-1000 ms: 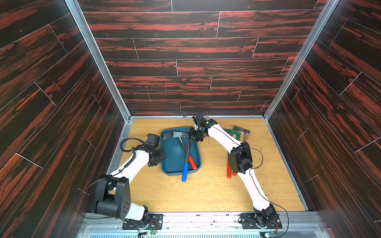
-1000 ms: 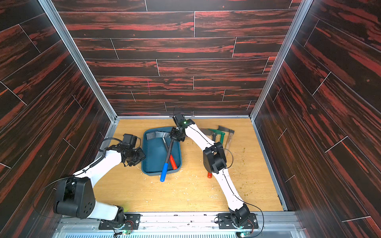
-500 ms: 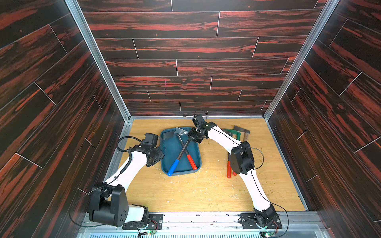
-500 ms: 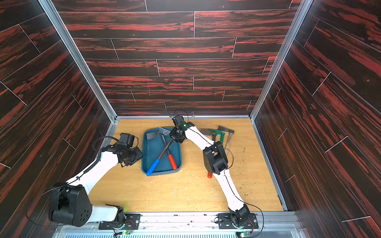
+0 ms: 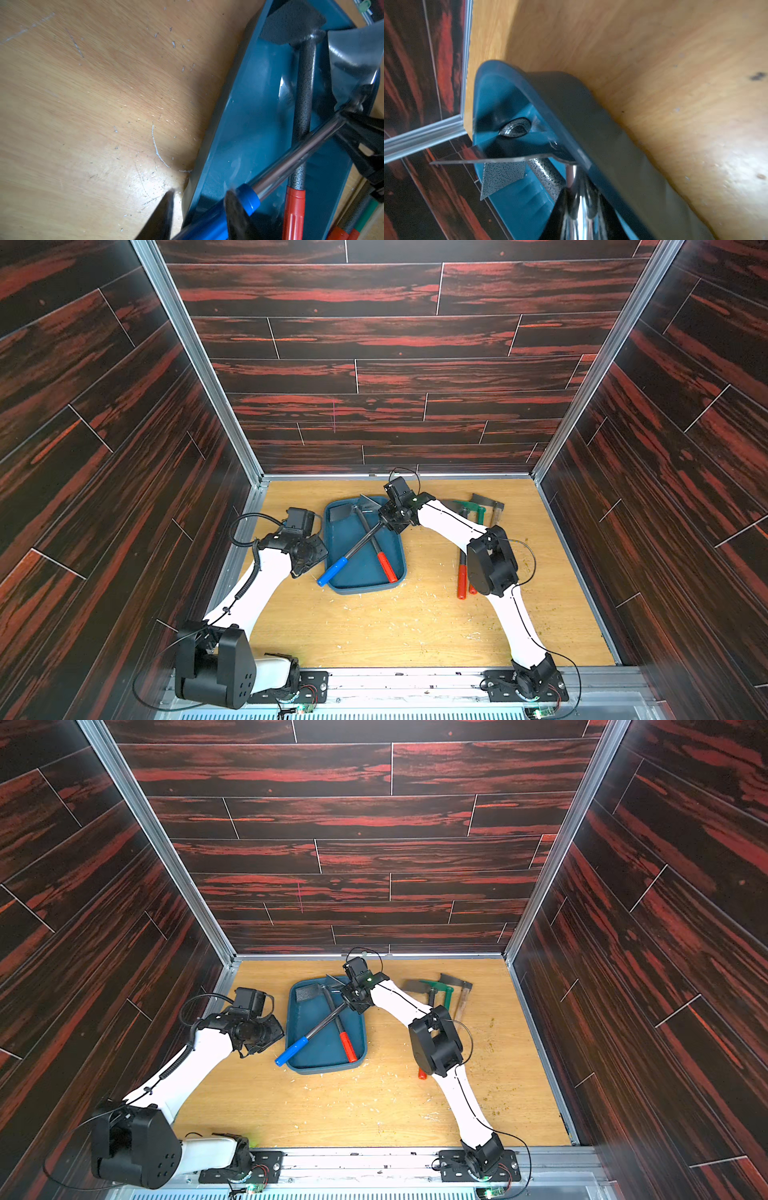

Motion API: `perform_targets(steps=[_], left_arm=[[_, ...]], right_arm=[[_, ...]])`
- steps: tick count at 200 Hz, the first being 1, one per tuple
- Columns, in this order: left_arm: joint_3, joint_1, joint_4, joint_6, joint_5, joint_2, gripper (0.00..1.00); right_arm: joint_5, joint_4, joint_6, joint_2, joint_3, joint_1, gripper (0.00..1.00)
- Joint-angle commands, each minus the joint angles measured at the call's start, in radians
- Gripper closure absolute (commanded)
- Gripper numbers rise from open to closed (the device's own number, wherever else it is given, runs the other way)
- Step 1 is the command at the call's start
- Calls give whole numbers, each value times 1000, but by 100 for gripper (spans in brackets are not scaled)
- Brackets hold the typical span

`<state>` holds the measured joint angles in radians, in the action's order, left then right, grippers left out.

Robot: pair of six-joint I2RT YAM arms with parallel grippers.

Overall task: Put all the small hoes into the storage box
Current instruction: Place the hoe in the storage box.

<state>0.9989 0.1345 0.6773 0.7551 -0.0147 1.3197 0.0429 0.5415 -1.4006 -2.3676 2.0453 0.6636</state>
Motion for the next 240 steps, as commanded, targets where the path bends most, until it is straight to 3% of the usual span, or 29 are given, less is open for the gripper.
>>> perform_targets(steps=[1,26,74,128,174,212,240], left_arm=[[19,-10,38,-17,15,-33,55],[23,-12,35,-16,6,-35,55],[32,-16,47,-23,12,-46,55],[36,-18,53,-30,15,-56,55],[52,-16,51,-38,13,-56,55],[91,27,68,-51,58,-63,55],[182,70,94,-76,84,-24,55]], right_arm=[[63,-5,-43,69,-45,-2,100],[62,29,-31,58,-13,-6,100],[49,75,-35,33,28,-10,73],[108,174,26,46,115,-6,53],[178,187,113,127,69,0,52],[221,130,344,252,-50,-35,52],[248,235,572,290,-5,-73,53]])
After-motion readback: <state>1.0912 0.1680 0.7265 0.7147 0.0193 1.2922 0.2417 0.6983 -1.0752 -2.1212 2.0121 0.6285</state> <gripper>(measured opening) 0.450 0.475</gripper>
